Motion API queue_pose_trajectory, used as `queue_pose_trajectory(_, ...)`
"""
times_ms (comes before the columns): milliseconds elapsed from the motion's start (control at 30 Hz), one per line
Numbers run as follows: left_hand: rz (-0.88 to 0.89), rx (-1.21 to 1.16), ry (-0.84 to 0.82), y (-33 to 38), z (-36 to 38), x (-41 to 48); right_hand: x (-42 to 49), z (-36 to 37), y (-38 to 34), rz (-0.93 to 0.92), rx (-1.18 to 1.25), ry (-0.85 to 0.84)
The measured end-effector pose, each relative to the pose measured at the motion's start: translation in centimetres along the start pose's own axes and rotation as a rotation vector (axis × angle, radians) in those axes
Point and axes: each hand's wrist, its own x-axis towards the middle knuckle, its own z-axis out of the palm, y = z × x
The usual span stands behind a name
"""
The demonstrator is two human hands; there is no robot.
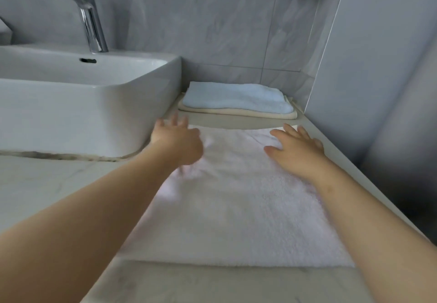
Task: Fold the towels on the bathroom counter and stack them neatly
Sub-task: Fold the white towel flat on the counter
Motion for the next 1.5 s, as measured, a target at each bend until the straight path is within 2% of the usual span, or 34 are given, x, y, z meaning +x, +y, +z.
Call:
queue_pose_trajectory(100,0.166,-0.181,-0.047,2.8,0.6,-1.3,-1.2,0.2,-1.9,-0.046,0.041,-0.207)
queue_pose_trajectory(200,0.131,-0.227,-0.116,2.9,2.2,-1.6,-1.5,0.9,-2.5,-0.044,-0.015,-0.257)
queue_pose_trajectory(433,0.097,-0.249,-0.103,2.0,1.8,-0.3,-0.5,1.2,-1.4,0.088,-0.032,-0.093)
queue_pose_trajectory(633,-0.064,-0.223,-0.058,1.0,2.5,0.7,1.2,1.3,0.4,0.19,-0.016,-0.126)
queue_pose_trajectory(733,-0.059,-0.236,-0.073,1.0,2.4,1.3,1.5,1.6,0.3,0.203,0.005,-0.106)
queue_pose_trajectory(833,-0.029,-0.25,-0.102,0.8,2.1,1.5,1.3,1.4,0.2,0.186,-0.004,0.001)
queue_pose_trajectory(933,0.011,-0.273,-0.107,0.4,1.6,0.9,0.5,0.5,-0.5,0.041,-0.041,0.148)
queue_pose_trajectory(1000,0.053,-0.256,-0.081,0.6,1.7,0.1,0.2,0.4,-0.9,-0.046,0.006,0.087)
queue_pose_trajectory(1100,0.073,-0.228,-0.103,0.6,2.0,-0.8,0.1,0.8,-1.3,-0.028,0.039,-0.161)
queue_pose_trajectory(1333,0.143,-0.18,-0.234,0.2,-0.2,-1.3,-0.4,-1.4,-0.8,0.052,0.15,-0.29)
queue_pose_trajectory(1400,0.144,-0.198,-0.131,0.5,-1.4,-1.0,0.2,-2.3,-0.6,0.068,0.1,-0.18)
queue_pose_trajectory(1500,0.101,-0.214,0.21,0.7,-1.4,0.4,1.0,-1.9,-1.0,0.036,0.005,0.174)
